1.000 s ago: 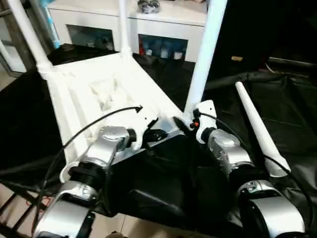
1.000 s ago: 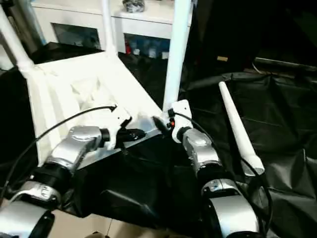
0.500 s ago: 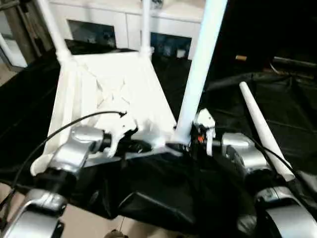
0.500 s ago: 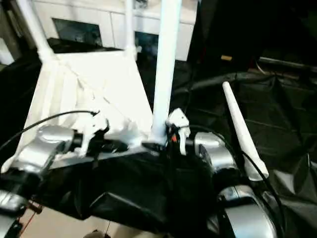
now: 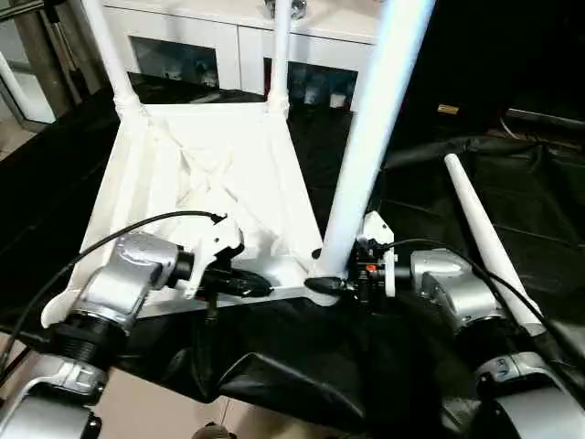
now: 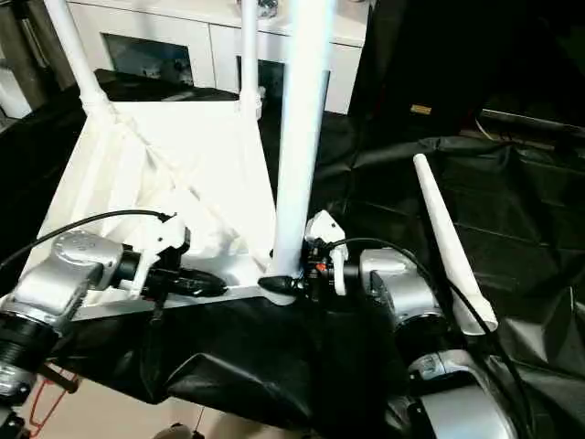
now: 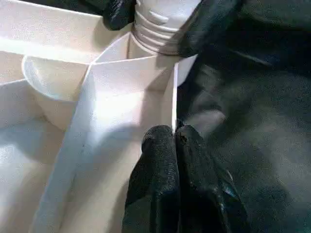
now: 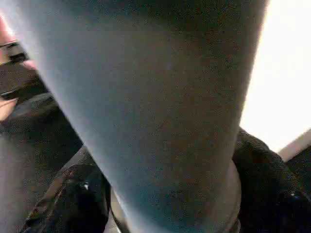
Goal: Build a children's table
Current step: Rotate leg to tighten
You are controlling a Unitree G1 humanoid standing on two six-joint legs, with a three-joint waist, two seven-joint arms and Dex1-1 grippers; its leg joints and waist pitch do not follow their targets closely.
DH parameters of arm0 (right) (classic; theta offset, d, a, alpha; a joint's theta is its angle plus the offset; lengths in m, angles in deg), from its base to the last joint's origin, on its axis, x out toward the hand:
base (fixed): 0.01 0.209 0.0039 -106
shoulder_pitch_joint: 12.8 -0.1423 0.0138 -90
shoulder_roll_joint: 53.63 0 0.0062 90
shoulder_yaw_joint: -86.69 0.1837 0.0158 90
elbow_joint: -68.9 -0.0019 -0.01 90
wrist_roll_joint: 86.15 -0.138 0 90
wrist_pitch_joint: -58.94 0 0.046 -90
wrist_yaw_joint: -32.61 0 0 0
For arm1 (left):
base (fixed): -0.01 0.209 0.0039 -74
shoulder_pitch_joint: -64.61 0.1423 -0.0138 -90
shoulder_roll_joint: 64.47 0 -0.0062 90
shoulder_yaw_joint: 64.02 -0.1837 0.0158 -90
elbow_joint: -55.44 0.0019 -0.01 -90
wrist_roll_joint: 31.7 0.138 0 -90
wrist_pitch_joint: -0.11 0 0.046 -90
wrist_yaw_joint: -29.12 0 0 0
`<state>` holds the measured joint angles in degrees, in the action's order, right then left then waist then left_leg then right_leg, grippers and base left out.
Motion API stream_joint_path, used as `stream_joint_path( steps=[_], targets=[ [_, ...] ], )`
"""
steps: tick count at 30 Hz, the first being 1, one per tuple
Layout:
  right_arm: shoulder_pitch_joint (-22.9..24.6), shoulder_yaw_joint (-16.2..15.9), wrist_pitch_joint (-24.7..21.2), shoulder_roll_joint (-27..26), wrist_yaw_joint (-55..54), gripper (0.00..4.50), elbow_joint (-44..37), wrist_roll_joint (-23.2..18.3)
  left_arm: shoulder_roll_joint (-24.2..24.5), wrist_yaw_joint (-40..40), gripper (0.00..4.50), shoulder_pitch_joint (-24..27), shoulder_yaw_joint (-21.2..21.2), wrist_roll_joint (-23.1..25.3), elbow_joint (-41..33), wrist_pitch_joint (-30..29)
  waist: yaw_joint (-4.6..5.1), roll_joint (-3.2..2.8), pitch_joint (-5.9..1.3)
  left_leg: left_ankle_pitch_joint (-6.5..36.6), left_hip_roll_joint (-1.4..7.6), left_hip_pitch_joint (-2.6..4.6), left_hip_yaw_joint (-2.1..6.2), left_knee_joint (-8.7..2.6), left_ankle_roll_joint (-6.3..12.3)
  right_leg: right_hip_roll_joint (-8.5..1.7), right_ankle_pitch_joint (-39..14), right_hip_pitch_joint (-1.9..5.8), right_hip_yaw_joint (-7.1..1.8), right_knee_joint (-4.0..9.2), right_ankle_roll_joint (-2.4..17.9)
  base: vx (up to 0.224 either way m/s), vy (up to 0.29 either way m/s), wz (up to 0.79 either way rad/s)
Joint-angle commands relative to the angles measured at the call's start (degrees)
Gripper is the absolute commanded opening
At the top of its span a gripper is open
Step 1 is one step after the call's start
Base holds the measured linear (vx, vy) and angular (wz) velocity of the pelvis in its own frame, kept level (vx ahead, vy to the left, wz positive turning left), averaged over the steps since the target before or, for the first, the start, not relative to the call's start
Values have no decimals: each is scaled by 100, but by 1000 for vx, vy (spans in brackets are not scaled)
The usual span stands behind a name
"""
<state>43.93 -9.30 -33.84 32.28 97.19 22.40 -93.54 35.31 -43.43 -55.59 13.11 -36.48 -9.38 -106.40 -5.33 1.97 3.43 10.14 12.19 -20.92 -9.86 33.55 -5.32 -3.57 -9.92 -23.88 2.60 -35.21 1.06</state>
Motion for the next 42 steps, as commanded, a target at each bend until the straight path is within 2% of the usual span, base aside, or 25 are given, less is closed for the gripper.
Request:
stream_joint_path(
  steps=[1,2,3,4,6,7,9,11,12,13,14,15,17,18,23,27,28,29,30,33,34,35,36,37,42],
  targets=[
    [-52,37,7,-226,-754,286,324,154,-251,469,0,-255,99,8,32,17,6,-43,-377,1194,90,78,-27,-404,52,-398,-1256,296,-214,399,1317,0,0,0],
    [-62,53,15,-267,-872,281,360,164,-290,557,0,-275,111,27,53,5,27,-35,-377,1304,82,80,-17,-413,-4,-398,-1505,300,-213,423,1230,0,0,0],
    [-163,116,30,-441,-1595,279,616,272,-442,880,0,-357,128,122,165,14,29,-35,-378,1349,81,73,-5,-418,-21,-400,-1666,315,-211,435,1134,0,0,0],
    [-163,116,30,-441,-1595,279,616,272,-442,880,0,-357,128,122,165,14,49,-27,-364,1342,81,61,-7,-428,-42,-401,-1737,302,-217,447,1097,0,0,0],
    [-283,189,49,-675,-2352,277,913,342,-665,1287,0,-474,138,226,319,-23,83,-24,-358,1471,69,82,9,-437,-134,-401,-2084,283,-211,480,984,0,0,0],
    [-351,257,13,-788,-2705,277,1045,329,-776,1487,0,-530,141,274,389,-28,81,-53,-354,1506,69,92,13,-439,-162,-401,-2156,273,-212,488,962,0,0,0],
    [-442,368,1,-945,-3213,277,1224,323,-934,1769,0,-604,145,330,482,-32,96,-32,-350,1650,60,100,14,-439,-169,-397,-2339,260,-212,524,880,0,0,0],
    [-558,482,93,-1114,-3671,277,1427,319,-1147,2118,0,-701,162,368,607,-40,96,-39,-350,1719,63,122,17,-439,-167,-395,-2390,237,-211,536,855,0,0,0],
    [-637,500,218,-1230,-3847,277,1565,360,-1320,2346,0,-772,161,390,703,-36,100,-43,-356,1747,60,108,17,-438,-154,-391,-2380,245,-209,533,845,0,0,0],
    [-654,474,283,-1253,-3869,311,1596,398,-1369,2393,0,-789,155,396,725,-35,97,-41,-359,1754,59,113,14,-434,-148,-393,-2366,240,-210,541,842,0,0,0],
    [-662,434,335,-1268,-3788,332,1604,419,-1414,2402,0,-796,141,396,724,-32,73,-34,-364,1730,62,122,7,-428,-111,-389,-2267,234,-216,540,850,0,0,0],
    [-687,450,343,-1294,-3691,345,1624,383,-1468,2399,0,-804,126,392,722,-21,61,-31,-369,1643,63,84,14,-440,-85,-388,-2128,267,-215,514,871,0,0,0],
    [-706,459,352,-1295,-3605,352,1627,359,-1497,2370,0,-806,118,381,718,7,57,-34,-373,1599,67,86,9,-439,-68,-379,-1972,263,-217,500,908,0,0,0],
    [-716,305,496,-1174,-3332,372,1604,479,-1466,2135,0,-768,64,333,668,106,51,-32,-380,1570,70,82,6,-436,-43,-378,-1802,274,-215,482,960,0,0,0],
    [-682,211,614,-957,-2760,385,1522,477,-1291,1673,0,-644,-21,244,529,215,55,-27,-394,1395,67,51,-1,-423,54,-382,-1446,314,-219,443,1083,0,0,0],
    [-438,9,722,-548,-1576,385,1113,449,-1000,1075,0,-445,-99,116,267,226,39,-45,-430,1006,81,36,-10,-386,209,-370,-609,362,-213,348,1332,0,0,0],
    [-291,-73,644,-311,-966,385,823,351,-844,784,0,-380,-122,64,192,270,31,-57,-439,899,86,46,-21,-375,266,-363,-361,357,-212,322,1402,0,0,0],
    [-246,-92,613,-233,-772,385,731,319,-788,681,0,-363,-130,52,174,285,11,-48,-464,765,86,50,-26,-347,366,-343,-63,385,-202,285,1476,0,0,0],
    [-220,-102,597,-187,-658,385,679,301,-755,620,0,-353,-135,46,164,291,-8,-52,-454,633,91,42,-45,-336,467,-327,170,370,-197,271,1552,0,0,0],
    [-83,-168,512,49,-133,385,411,183,-597,326,0,-334,-137,23,149,353,-33,-65,-429,810,110,61,-48,-349,458,-337,-99,353,-179,299,1583,0,0,0],
    [-38,-185,502,126,34,385,330,148,-540,222,0,-334,-139,13,158,387,-53,-61,-413,1050,124,67,-44,-368,368,-355,-500,347,-186,335,1525,0,0,0],
    [-38,-185,502,126,34,372,330,148,-540,222,0,-334,-139,13,158,387,-53,-61,-413,1050,124,67,-44,-368,368,-355,-500,347,-186,335,1525,0,0,0],
    [53,-197,419,262,348,359,157,79,-414,1,0,-330,-152,-25,165,417,-69,-49,-396,1233,123,85,-46,-380,274,-365,-857,331,-195,377,1456,0,0,0],
    [63,-196,407,276,383,351,135,70,-400,-22,0,-328,-154,-30,164,420,-75,-52,-390,1281,121,78,-42,-385,253,-366,-964,335,-197,383,1420,0,0,0],
    [232,-250,105,413,735,318,-238,-24,-222,-387,0,-310,-191,-121,109,332,-112,-54,-400,1243,125,80,-39,-392,174,-368,-1059,318,-206,382,1330,0,0,0]
  ],
)
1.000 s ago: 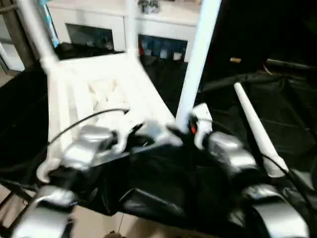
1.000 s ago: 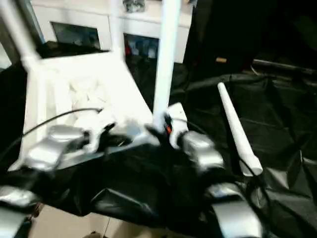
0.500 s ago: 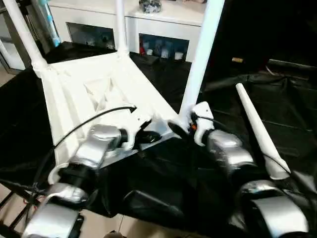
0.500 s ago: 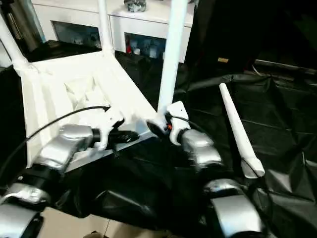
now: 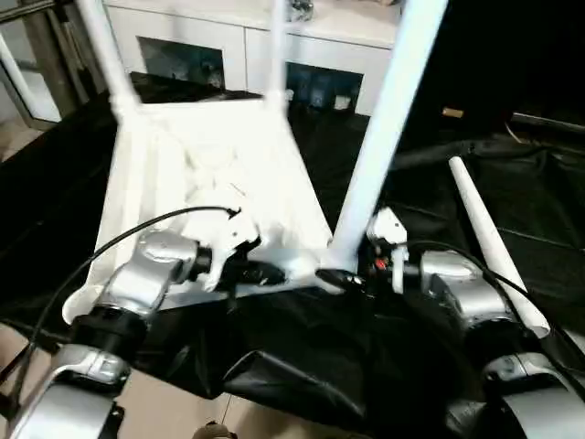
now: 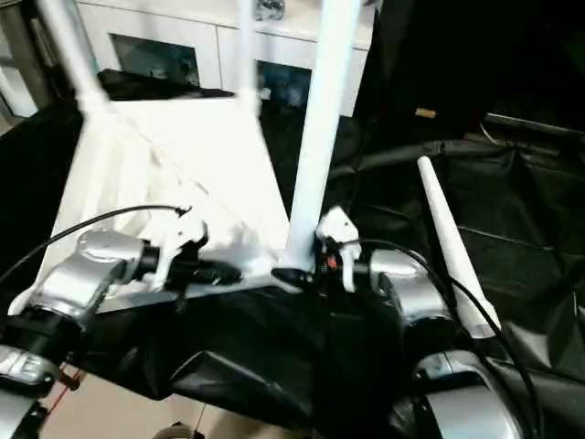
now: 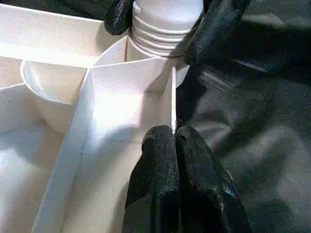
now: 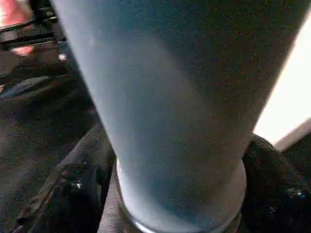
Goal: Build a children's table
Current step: Rotate leg to tighten
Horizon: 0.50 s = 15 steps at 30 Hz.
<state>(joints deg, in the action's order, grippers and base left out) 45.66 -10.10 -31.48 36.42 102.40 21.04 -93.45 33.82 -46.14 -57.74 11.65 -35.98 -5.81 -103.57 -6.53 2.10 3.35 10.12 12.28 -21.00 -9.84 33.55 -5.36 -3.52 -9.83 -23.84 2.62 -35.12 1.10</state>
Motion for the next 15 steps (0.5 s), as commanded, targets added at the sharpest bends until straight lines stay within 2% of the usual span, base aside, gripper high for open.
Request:
stream_joint_path(
  steps=[1,3,8,10,13,14,15],
  targets=[
    [81,-193,-163,9,248,309,-132,-27,-70,-133,0,-88,-46,-166,-250,49,10,-78,-393,1232,114,83,-36,-394,171,-373,-1062,317,-204,371,1327,0,0,0],
    [123,-222,-223,13,274,290,-206,-27,-83,-145,0,-84,-36,-149,-241,60,8,-72,-400,1174,111,87,-38,-388,151,-367,-963,314,-201,362,1339,0,0,0],
    [199,-189,-347,-104,107,274,-269,-83,-222,158,0,-113,6,-85,-153,103,3,-61,-401,1148,109,81,-38,-386,149,-373,-958,315,-201,364,1333,0,0,0],
    [165,-45,-286,-279,-427,273,-126,-28,-393,592,0,-190,101,-37,-35,86,10,-55,-391,1202,106,84,-37,-393,110,-382,-1068,306,-206,380,1303,0,0,0],
    [89,116,-211,-475,-1011,272,69,15,-574,1027,0,-292,203,12,112,73,48,-44,-370,1432,84,99,-15,-415,-1,-402,-1615,298,-205,448,1157,0,0,0],
    [-26,289,-224,-680,-1599,272,305,0,-744,1443,0,-411,285,72,294,73,64,-50,-369,1465,78,95,-16,-418,-18,-401,-1773,293,-212,467,1082,0,0,0],
    [-62,331,-235,-735,-1768,272,379,3,-790,1554,0,-446,304,90,347,72,87,-54,-358,1549,71,111,-7,-427,-75,-401,-1989,273,-206,493,1035,0,0,0]
  ],
)
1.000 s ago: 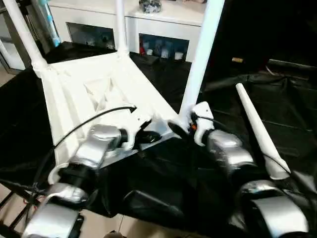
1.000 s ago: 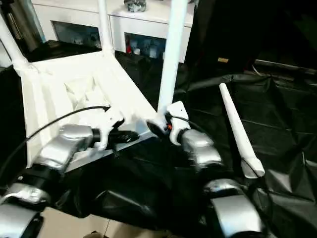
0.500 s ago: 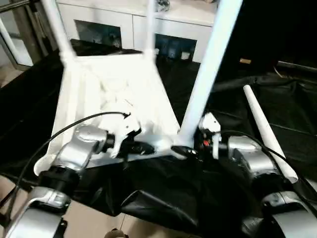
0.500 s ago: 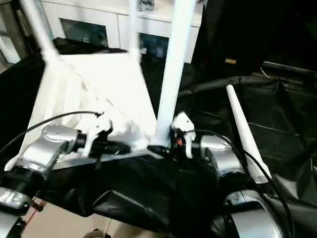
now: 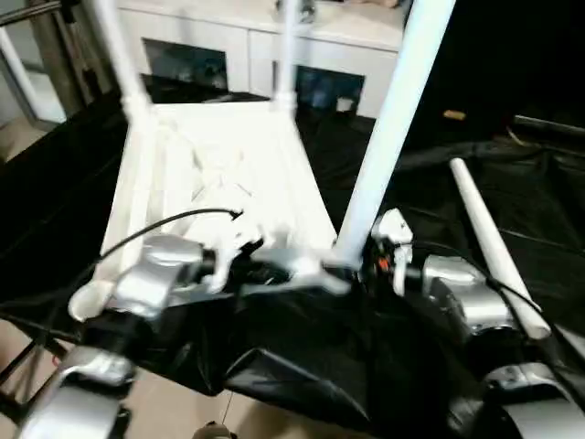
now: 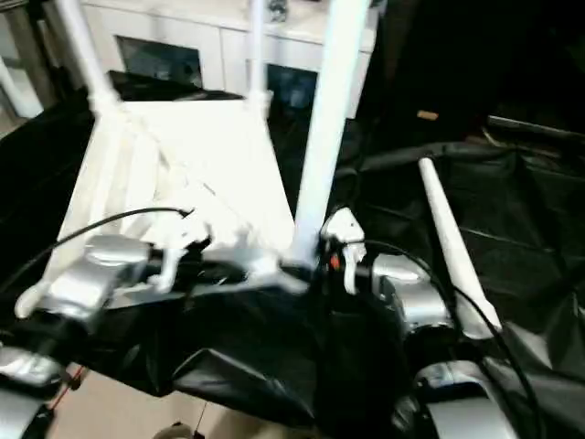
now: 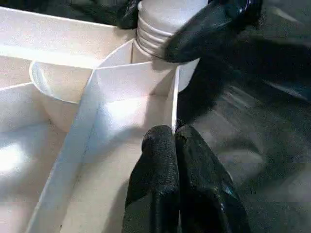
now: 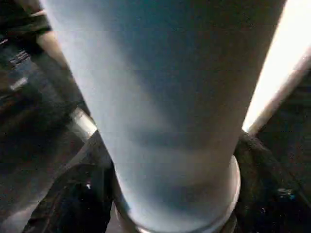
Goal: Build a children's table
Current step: Rotate leg to tighten, then rotate table base
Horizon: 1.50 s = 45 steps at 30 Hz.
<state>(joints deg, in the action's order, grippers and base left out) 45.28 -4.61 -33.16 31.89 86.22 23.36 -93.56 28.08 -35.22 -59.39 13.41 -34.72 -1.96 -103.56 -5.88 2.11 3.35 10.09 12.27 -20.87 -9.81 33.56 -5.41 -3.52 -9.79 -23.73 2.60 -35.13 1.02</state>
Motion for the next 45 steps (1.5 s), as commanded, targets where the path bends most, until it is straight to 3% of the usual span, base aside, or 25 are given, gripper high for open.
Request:
stream_joint_path(
  steps=[1,3,6,9,11,17,18,19,21,22,23,26,27,29,30,33,35,37,38,39,41,42,43,44,45],
  targets=[
    [-87,-146,-98,-377,-450,272,269,18,-296,654,0,-343,159,-5,57,71,33,-46,-370,1542,71,90,-1,-428,-91,-405,-2034,277,-201,489,1013,0,0,0],
    [-351,-18,-155,-773,-1880,272,863,207,-719,1445,0,-560,233,92,339,-15,94,-63,-354,1606,57,100,7,-432,-186,-398,-2224,248,-198,515,945,0,0,0],
    [-438,68,-86,-969,-2308,272,1027,240,-923,1628,0,-574,229,95,303,-74,101,-63,-367,1609,56,73,16,-429,-118,-405,-2232,266,-197,528,876,0,0,0],
    [-490,83,99,-1109,-2393,272,1105,313,-1081,1658,0,-539,177,94,228,-98,98,-64,-383,1485,63,66,-1,-423,-43,-379,-1747,269,-204,486,981,0,0,0],
    [-490,56,144,-1116,-2334,328,1107,342,-1100,1631,0,-523,157,90,207,-94,97,-69,-385,1441,63,55,-6,-421,-13,-378,-1587,280,-203,470,1039,0,0,0],
    [-531,37,295,-907,-2017,386,1111,298,-1045,1638,0,-412,126,114,164,-122,96,-64,-379,1543,73,67,-5,-425,22,-392,-1714,278,-204,483,1051,0,0,0],
    [-494,59,309,-840,-1958,392,1011,269,-1035,1662,0,-402,130,123,157,-128,103,-26,-379,1498,70,55,-11,-425,44,-384,-1663,285,-204,480,1054,0,0,0],
    [-469,79,315,-795,-1914,398,941,245,-1029,1678,0,-395,132,129,152,-132,94,-46,-379,1477,73,54,-8,-425,61,-389,-1639,287,-204,474,1064,0,0,0],
    [-344,204,226,-619,-1745,398,586,70,-1025,1743,0,-382,142,148,142,-127,86,-33,-376,1424,71,43,-12,-424,89,-381,-1569,305,-206,474,1046,0,0,0],
    [-236,283,204,-499,-1667,398,338,-12,-1035,1808,0,-374,164,154,144,-135,65,-14,-388,1373,82,72,-25,-409,135,-387,-1468,286,-211,474,1065,0,0,0],
    [-139,352,188,-393,-1625,398,140,-73,-1057,1878,0,-378,187,155,160,-149,44,-33,-384,1337,85,82,-32,-405,168,-375,-1378,278,-215,468,1092,0,0,0],
    [32,497,141,-203,-1545,398,-184,-195,-1126,2143,0,-424,262,182,244,-187,41,-44,-405,1055,69,23,-31,-385,221,-366,-940,334,-213,424,1137,0,0,0],
    [129,664,22,-112,-1497,398,-389,-365,-1179,2328,0,-464,330,185,299,-228,50,-82,-412,1026,65,26,-27,-380,253,-356,-777,345,-210,411,1187,0,0,0],
    [176,756,-48,-67,-1468,398,-492,-465,-1208,2406,0,-484,367,176,318,-240,64,-50,-425,919,50,-6,-20,-369,290,-352,-616,378,-200,381,1223,0,0,0],
    [315,943,-191,63,-1392,398,-755,-666,-1294,2578,0,-525,457,144,329,-203,76,-111,-433,816,34,-33,-8,-352,339,-361,-475,408,-198,370,1242,0,0,0],
    [493,1066,-342,182,-1348,398,-1091,-840,-1388,2811,0,-572,559,132,303,-105,58,-77,-450,624,27,-20,-25,-306,495,-347,-123,406,-206,352,1352,0,0,0],
    [689,1084,-575,253,-1305,398,-1472,-971,-1469,2961,0,-609,750,-7,208,26,57,-114,-442,577,22,-27,-21,-310,556,-345,-65,412,-201,361,1387,0,0,0],
    [850,925,-745,284,-1195,404,-1723,-928,-1422,2950,43,-582,785,-61,41,39,60,-83,-429,689,27,-34,-25,-305,584,-361,-238,400,-192,384,1447,0,0,0],
    [879,795,-807,278,-1185,404,-1744,-822,-1356,2960,43,-555,788,-44,-76,18,63,-26,-418,745,26,-30,-33,-311,581,-344,-374,397,-185,397,1423,0,0,0],
    [912,619,-892,267,-1179,404,-1761,-674,-1264,2979,52,-518,794,-19,-236,-11,61,-70,-397,839,42,-23,-21,-329,535,-359,-688,380,-182,411,1364,0,0,0],
    [761,380,-871,146,-1438,404,-1453,-341,-971,3162,75,-471,879,140,-521,-126,82,11,-369,1007,54,-24,-14,-354,421,-373,-1276,355,-169,449,1189,0,0,0],
    [732,374,-862,129,-1486,404,-1401,-312,-933,3197,88,-466,889,170,-543,-133,78,-12,-370,1053,51,-5,-13,-358,333,-393,-1602,338,-177,472,1078,0,0,0],
    [679,364,-850,96,-1573,404,-1308,-264,-864,3258,94,-456,910,222,-584,-145,80,-37,-364,1069,62,9,-11,-361,291,-391,-1679,312,-182,470,1052,0,0,0],
    [498,378,-896,-28,-1852,404,-1042,-191,-612,3392,94,-394,1048,304,-757,-222,84,-8,-364,1083,64,37,-16,-363,237,-379,-1726,281,-186,464,1017,0,0,0],
    [381,291,-939,-140,-2011,404,-912,-125,-272,3567,94,-244,1256,464,-1045,-360,109,10,-364,1022,65,-6,1,-385,181,-383,-1723,307,-175,431,984,0,0,0]
  ],
)
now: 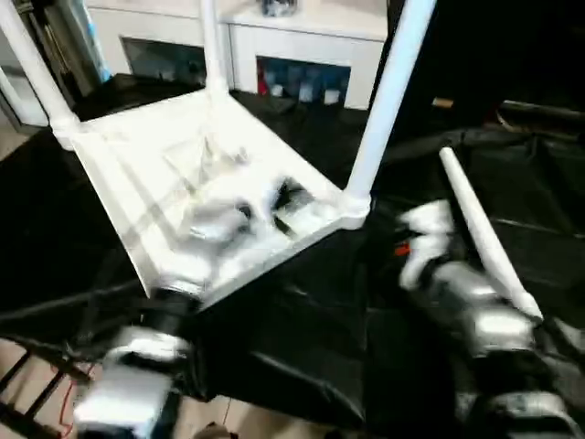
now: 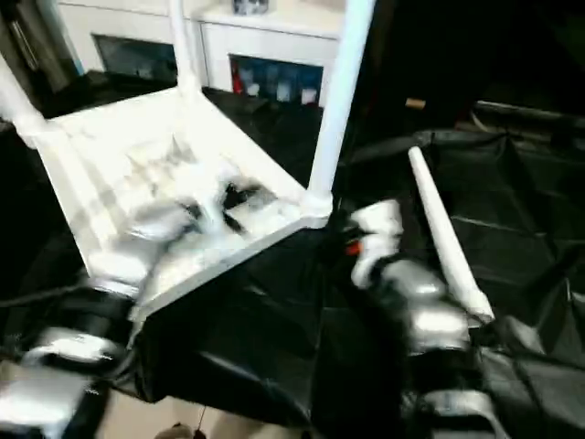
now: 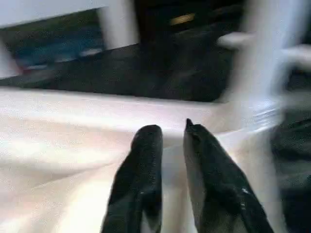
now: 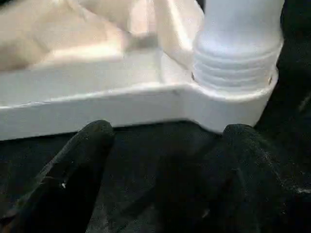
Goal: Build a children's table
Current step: Rotate table base
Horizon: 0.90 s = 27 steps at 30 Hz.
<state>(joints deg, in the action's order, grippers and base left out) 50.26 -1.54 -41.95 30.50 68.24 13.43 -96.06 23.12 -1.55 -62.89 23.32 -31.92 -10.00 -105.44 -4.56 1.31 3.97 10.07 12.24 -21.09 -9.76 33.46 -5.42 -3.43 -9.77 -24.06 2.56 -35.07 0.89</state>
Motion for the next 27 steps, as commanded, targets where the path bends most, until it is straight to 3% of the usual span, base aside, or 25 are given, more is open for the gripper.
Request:
stream_joint_path(
  steps=[1,2,3,5,6,9,11,14,16,21,22,24,27],
  targets=[
    [-134,-39,-68,-22,-234,404,97,140,294,236,94,143,313,217,-305,-207,-19,59,-419,1030,71,14,1,-384,145,-392,-1740,336,-172,421,964,0,0,0],
    [-168,-84,-105,-61,-284,404,130,174,418,307,94,222,421,263,-437,-321,-19,38,-418,1075,85,72,-17,-374,113,-376,-1665,286,-182,440,942,0,0,0],
    [-159,-107,-168,-73,-313,404,90,186,467,345,94,268,470,257,-508,-381,-24,37,-413,1065,82,82,-27,-376,93,-358,-1523,284,-189,427,978,0,0,0],
    [-219,-242,-246,-156,-354,404,112,268,862,602,94,506,657,490,-751,-630,-60,91,-437,949,104,96,-29,-376,107,-357,-1183,278,-187,368,1048,0,0,0],
    [-242,-286,-266,-186,-366,404,125,287,1016,689,94,596,700,583,-834,-725,-51,58,-436,857,82,44,-17,-388,113,-356,-1061,317,-183,337,1052,0,0,0],
    [-377,-360,-254,-290,-425,404,332,360,1454,817,94,877,816,794,-932,-1001,-73,81,-451,704,91,97,-38,-372,104,-356,-715,282,-192,308,1107,0,0,0],
    [-473,-387,-224,-340,-482,404,489,419,1621,789,94,1017,844,811,-948,-1167,-64,95,-446,682,73,69,-34,-383,65,-351,-621,303,-190,288,1143,0,0,0],
    [-618,-385,-200,-396,-623,404,699,475,1752,472,94,1274,687,775,-1061,-1539,-67,85,-418,924,79,99,-37,-403,-44,-359,-792,275,-198,318,1139,0,0,0],
    [-644,-391,-201,-394,-689,404,737,494,1769,328,94,1387,582,768,-1175,-1695,-65,93,-408,1298,93,117,-18,-430,-175,-384,-1186,267,-206,357,1081,0,0,0],
    [-702,-371,-157,-404,-802,404,865,516,1826,-230,49,1685,218,543,-1485,-2071,-79,126,-401,1464,75,105,-8,-432,-194,-395,-1516,260,-221,393,989,0,0,0],
    [-709,-369,-141,-410,-806,404,894,526,1881,-381,49,1743,112,501,-1599,-2186,-82,102,-401,1462,80,103,-4,-432,-204,-397,-1497,262,-223,387,992,0,0,0],
    [-718,-368,-117,-418,-808,404,932,538,1952,-627,32,1819,-19,401,-1779,-2332,-75,126,-408,1403,69,90,-5,-427,-186,-380,-1419,273,-220,376,978,0,0,0],
    [-741,-371,-82,-424,-841,404,997,549,2041,-1163,7,1893,-202,155,-2142,-2604,-77,100,-428,1180,74,102,-12,-411,-174,-366,-1022,276,-216,326,1096,0,0,0]
  ],
)
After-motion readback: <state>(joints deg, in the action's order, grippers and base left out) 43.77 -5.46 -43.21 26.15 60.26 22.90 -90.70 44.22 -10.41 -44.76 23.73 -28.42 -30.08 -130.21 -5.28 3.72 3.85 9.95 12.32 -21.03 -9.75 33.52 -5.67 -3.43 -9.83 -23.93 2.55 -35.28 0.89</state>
